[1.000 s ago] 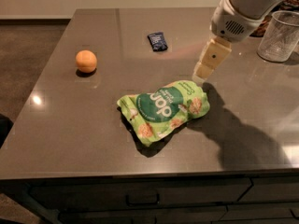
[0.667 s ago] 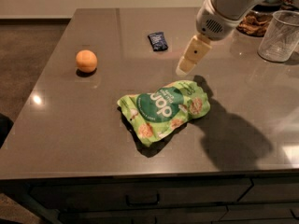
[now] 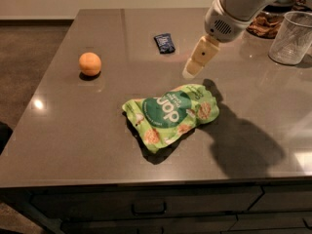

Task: Move rxbar blueberry near orange

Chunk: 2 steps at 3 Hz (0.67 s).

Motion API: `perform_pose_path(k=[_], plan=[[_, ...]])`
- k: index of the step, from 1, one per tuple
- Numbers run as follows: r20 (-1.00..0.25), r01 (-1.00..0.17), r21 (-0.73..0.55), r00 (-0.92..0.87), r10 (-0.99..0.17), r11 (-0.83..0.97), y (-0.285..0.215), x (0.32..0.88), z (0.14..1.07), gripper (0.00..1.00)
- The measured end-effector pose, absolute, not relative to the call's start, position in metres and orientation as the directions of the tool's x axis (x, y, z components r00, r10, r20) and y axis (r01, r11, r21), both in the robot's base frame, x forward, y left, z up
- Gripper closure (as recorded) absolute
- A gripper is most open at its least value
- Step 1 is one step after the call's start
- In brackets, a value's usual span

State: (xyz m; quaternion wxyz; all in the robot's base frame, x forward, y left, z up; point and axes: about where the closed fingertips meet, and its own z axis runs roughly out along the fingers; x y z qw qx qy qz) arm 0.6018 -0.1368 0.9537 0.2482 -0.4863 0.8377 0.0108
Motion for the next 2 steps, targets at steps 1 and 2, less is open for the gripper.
perform_pose_path(k=[1,2], plan=[[-0.437,-0.814,-0.212,-0.416,-0.797,0.541,-0.136,0.605,0.953,0.0],[-0.488,-0.774,-0.176,-0.467,-0.737,0.608,-0.132,0.635,0.949,0.0]])
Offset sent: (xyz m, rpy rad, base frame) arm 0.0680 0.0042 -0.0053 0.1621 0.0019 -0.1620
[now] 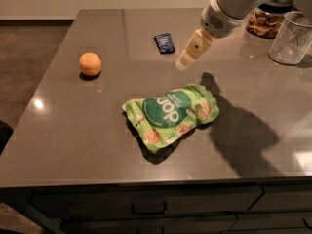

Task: Move rxbar blueberry near orange

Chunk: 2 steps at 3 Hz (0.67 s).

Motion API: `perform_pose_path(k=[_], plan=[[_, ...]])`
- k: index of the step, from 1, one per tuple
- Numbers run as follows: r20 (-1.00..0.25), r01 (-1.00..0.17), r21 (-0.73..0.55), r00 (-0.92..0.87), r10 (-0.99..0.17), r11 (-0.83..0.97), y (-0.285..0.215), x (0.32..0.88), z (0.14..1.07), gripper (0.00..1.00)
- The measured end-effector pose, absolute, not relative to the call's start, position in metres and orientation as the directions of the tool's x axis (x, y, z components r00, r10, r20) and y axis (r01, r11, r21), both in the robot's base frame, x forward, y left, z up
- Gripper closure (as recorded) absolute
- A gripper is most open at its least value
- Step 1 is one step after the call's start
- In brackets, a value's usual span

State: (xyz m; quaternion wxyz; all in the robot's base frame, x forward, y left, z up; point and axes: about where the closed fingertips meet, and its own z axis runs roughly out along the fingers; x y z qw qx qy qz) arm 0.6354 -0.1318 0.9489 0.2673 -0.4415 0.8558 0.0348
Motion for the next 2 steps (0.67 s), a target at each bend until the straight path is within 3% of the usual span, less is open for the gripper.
perform_pose_path(k=[2], plan=[[-0.564,-0.672,-0.124,-0.558,-0.609,0.73,-0.117,0.695,0.929,0.0]])
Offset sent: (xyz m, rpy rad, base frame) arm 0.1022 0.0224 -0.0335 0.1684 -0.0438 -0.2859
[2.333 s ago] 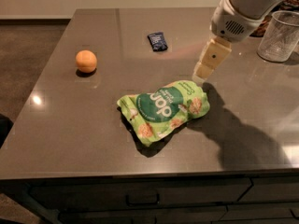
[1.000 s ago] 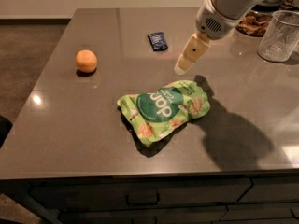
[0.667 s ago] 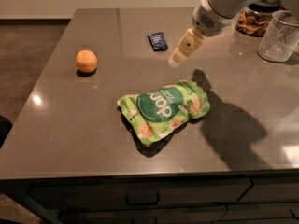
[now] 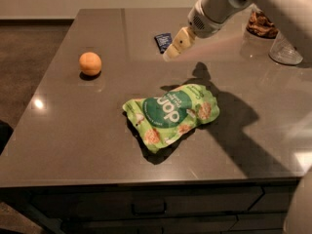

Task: Move rxbar blueberry near orange

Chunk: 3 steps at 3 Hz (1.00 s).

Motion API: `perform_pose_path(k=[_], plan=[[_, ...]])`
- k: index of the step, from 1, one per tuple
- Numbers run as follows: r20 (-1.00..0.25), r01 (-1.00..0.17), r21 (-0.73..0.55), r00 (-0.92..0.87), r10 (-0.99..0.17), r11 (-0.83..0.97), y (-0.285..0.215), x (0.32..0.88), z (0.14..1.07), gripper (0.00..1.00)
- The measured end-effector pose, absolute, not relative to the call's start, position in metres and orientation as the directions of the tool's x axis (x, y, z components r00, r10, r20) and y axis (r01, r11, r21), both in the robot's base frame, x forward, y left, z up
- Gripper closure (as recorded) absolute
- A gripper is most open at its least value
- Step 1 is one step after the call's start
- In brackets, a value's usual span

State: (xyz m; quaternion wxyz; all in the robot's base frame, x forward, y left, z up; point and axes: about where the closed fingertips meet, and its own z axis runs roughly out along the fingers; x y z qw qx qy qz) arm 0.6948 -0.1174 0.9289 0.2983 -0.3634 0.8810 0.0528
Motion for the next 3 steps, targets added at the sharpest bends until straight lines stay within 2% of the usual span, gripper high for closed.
perform_pose_path(k=[3], plan=[[-0.633,-0.452,-0.056,-0.674,-0.382,0.89,-0.095,0.762,0.893,0.0]])
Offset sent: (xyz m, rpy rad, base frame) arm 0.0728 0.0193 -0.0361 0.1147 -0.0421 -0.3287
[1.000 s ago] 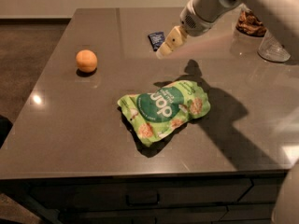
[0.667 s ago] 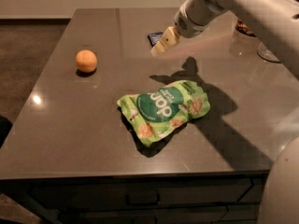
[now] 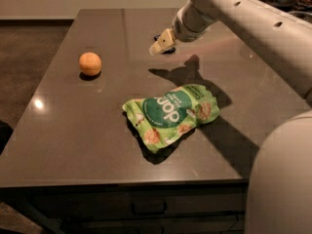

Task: Move rxbar blueberry near orange

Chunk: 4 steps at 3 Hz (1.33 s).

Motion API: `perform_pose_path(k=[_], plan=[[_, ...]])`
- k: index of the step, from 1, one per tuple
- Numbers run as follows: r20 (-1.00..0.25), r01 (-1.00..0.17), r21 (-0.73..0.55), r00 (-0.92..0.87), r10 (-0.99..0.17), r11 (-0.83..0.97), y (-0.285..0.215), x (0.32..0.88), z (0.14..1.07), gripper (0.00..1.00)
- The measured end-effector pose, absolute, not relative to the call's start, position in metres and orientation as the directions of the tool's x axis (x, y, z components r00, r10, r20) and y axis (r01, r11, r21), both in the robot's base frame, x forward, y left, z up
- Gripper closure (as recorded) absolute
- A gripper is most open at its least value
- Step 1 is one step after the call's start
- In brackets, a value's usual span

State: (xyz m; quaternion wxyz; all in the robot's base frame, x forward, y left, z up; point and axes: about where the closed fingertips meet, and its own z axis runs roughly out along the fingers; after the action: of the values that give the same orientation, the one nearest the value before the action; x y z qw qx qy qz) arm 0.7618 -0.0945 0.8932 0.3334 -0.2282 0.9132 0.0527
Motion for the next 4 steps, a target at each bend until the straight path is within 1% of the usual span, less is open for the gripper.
perform_pose_path(k=[2,4], plan=[[-0.652,-0.373,-0.043,-0.693,-0.309,0.927,-0.085,0.809,0.869,0.0],[-0.654,-0.348,-0.051,-0.697,-0.295,0.936,-0.074,0.84,0.856,0.02]])
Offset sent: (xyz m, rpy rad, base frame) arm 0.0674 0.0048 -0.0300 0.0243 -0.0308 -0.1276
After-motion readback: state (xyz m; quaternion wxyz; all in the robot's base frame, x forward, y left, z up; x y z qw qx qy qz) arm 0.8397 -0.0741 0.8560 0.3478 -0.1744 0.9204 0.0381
